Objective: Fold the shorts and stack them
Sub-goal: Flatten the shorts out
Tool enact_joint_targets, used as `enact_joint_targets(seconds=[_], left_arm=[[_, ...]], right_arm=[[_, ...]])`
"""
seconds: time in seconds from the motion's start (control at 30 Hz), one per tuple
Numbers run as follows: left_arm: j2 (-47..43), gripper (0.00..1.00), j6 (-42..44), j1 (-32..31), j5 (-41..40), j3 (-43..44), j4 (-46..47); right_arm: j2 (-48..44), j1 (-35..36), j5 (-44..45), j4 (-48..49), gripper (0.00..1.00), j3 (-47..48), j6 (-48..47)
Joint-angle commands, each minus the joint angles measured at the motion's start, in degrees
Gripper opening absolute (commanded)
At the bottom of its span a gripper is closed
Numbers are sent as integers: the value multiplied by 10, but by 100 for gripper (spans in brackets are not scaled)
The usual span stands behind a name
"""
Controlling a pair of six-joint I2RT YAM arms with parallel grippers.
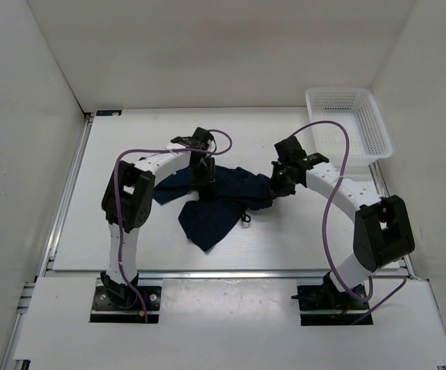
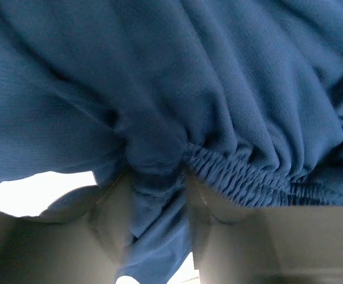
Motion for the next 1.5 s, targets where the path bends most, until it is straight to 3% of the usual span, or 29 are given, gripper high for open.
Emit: enact_joint_targets(seconds=[0.0, 0.03, 0.07, 0.23, 0.37, 0.43, 0.47, 0.5, 0.53, 0.57, 0.63, 0.67, 0.73, 0.83, 0.87, 0.93, 1.03, 1.07, 1.1, 1.17, 1.2, 1.23, 1.27, 1.3, 1.33, 1.4, 1.47], left_arm=[[2, 38, 22, 1, 11, 28, 12], [-4, 15, 22, 1, 11, 28, 12], [-11, 10, 22, 1, 11, 28, 12], [-90, 10, 27, 32, 5, 22, -11], [-111, 10, 56, 75, -14, 108, -70], [-90, 10, 74, 100, -34, 174, -123], [-44, 10, 111, 136, -42, 318, -175], [-21, 10, 119, 149, -50, 390, -207], [5, 10, 125, 172, -50, 556, -240], [19, 10, 125, 186, -34, 589, -261], [-82, 10, 95, 232, 12, 500, -157], [-108, 10, 86, 243, 19, 484, -138], [-168, 10, 79, 249, 12, 471, -128], [-234, 10, 74, 236, 4, 448, -123], [-250, 10, 68, 236, 9, 419, -123], [-309, 10, 61, 223, 26, 365, -118], [-397, 10, 37, 180, 44, 186, -83], [-418, 10, 14, 141, 49, 89, -70], [-435, 10, -1, 117, 44, 43, -59], [-464, 10, -53, 42, 38, -70, -21], [-464, 18, -69, 17, 38, -96, -9], [-456, 32, -79, -6, 38, -113, 3], [-418, 48, -79, -44, 38, -114, 12], [-390, 64, -71, -59, 38, -101, 12], [-361, 83, -61, -70, 38, -82, 12], [-290, 87, -45, -77, 27, -14, -30], [-254, 87, -40, -69, -21, 26, -68]], right_arm=[[-26, -13, 7, -10, 1, 6, -14], [-26, -19, 7, -15, 1, 12, -14], [-26, -19, 7, -15, 1, 12, -20], [-19, -19, 0, -15, 1, 27, -20], [30, -25, -14, -15, 1, 94, -25], [64, -25, -15, -15, 1, 198, -25], [131, -36, -8, -32, 1, 362, -25], [184, -42, -14, -62, 1, 435, -25], [214, -49, -21, -80, 1, 510, -25], [263, -49, -26, -99, 1, 668, -25], [295, -64, -59, -126, 1, 843, -25], [301, -64, -71, -120, 1, 863, -25], [268, -64, -89, -61, 1, 843, -25], [161, -64, -110, 36, 1, 665, -38], [113, -64, -110, 44, 1, 581, -43], [71, -64, -98, 50, 1, 500, -60], [-18, -64, -44, 56, 1, 313, -79], [-63, -70, -29, 61, 1, 265, -85], [-84, -76, -14, 67, 1, 173, -85], [-133, -99, 42, 67, 1, 95, -77], [-144, -114, 57, 74, 1, 36, -70], [-149, -130, 71, 74, 1, 15, -62], [-140, -169, 82, 82, 11, 5, -46], [-126, -190, 66, 82, 30, 5, -46], [-85, -208, 40, 76, 72, 34, -52], [-41, -226, 29, -6, 82, 100, -52], [-18, -213, 29, -46, 83, 167, -52]])
